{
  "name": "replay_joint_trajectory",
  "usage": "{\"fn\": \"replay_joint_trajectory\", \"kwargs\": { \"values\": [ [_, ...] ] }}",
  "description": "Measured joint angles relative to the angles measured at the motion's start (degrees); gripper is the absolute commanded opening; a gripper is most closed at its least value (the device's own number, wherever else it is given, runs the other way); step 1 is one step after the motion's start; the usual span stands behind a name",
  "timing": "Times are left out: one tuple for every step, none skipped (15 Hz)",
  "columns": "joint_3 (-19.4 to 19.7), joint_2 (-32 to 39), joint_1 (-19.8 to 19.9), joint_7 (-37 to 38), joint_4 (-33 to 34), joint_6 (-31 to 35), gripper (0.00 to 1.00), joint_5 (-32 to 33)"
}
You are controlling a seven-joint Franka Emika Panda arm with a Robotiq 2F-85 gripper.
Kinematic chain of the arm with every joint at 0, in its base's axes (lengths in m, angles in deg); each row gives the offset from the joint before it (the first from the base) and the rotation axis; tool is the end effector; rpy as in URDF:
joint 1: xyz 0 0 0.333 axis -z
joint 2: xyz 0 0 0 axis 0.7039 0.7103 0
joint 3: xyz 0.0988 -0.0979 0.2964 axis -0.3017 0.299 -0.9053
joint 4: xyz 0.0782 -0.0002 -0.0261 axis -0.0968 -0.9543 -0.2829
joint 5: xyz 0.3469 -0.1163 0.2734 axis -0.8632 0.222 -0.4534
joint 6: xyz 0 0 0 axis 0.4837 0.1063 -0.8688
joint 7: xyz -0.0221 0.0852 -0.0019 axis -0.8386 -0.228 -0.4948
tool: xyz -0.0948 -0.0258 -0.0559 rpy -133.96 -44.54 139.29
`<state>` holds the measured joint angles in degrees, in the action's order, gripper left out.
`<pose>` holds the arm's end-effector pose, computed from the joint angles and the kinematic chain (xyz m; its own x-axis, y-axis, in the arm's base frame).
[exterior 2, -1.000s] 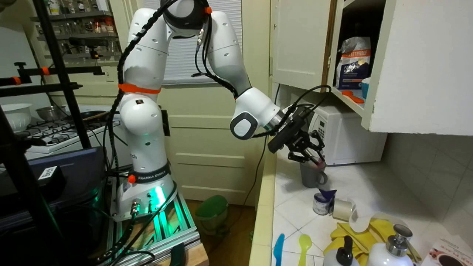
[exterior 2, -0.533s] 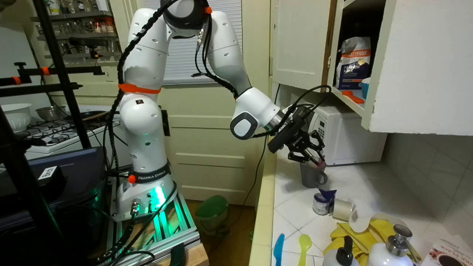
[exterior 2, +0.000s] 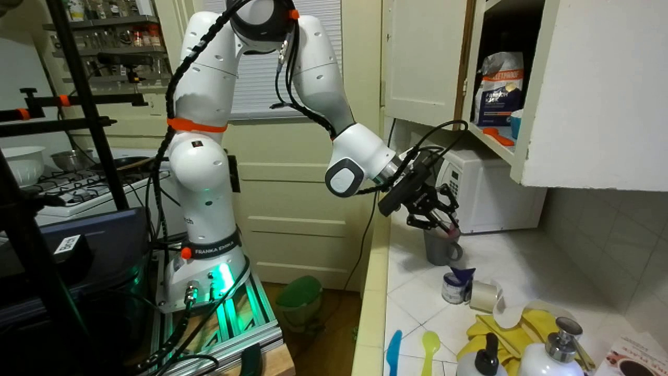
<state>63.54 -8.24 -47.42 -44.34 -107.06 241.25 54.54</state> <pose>0.4373 -0.2306 0.2098 0.6532 0.7509 -0.0972 0.5272 -0.3589 0.7702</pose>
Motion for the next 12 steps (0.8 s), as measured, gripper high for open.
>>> {"fn": "replay_joint_trajectory", "kwargs": {
  "values": [
    [0.00,0.00,0.00,0.00,0.00,0.00,0.24,0.00],
    [0.00,0.00,0.00,0.00,0.00,0.00,0.24,0.00],
    [0.00,0.00,0.00,0.00,0.00,0.00,0.24,0.00],
    [0.00,0.00,0.00,0.00,0.00,0.00,0.24,0.00],
    [0.00,0.00,0.00,0.00,0.00,0.00,0.06,0.00],
    [0.00,0.00,0.00,0.00,0.00,0.00,0.06,0.00],
    [0.00,0.00,0.00,0.03,0.01,0.00,0.06,0.00],
    [-0.08,0.00,0.00,0.01,0.01,0.00,0.06,0.05],
    [-0.22,0.00,-0.09,-0.33,0.01,0.00,0.06,0.11],
    [-0.32,0.00,-0.34,-0.71,0.01,0.00,0.06,0.14],
    [-0.35,0.00,-0.77,-1.13,-0.02,-0.01,0.06,0.15],
    [-0.36,0.00,-1.28,-1.65,-0.06,-0.01,0.06,0.16]
  ]
}}
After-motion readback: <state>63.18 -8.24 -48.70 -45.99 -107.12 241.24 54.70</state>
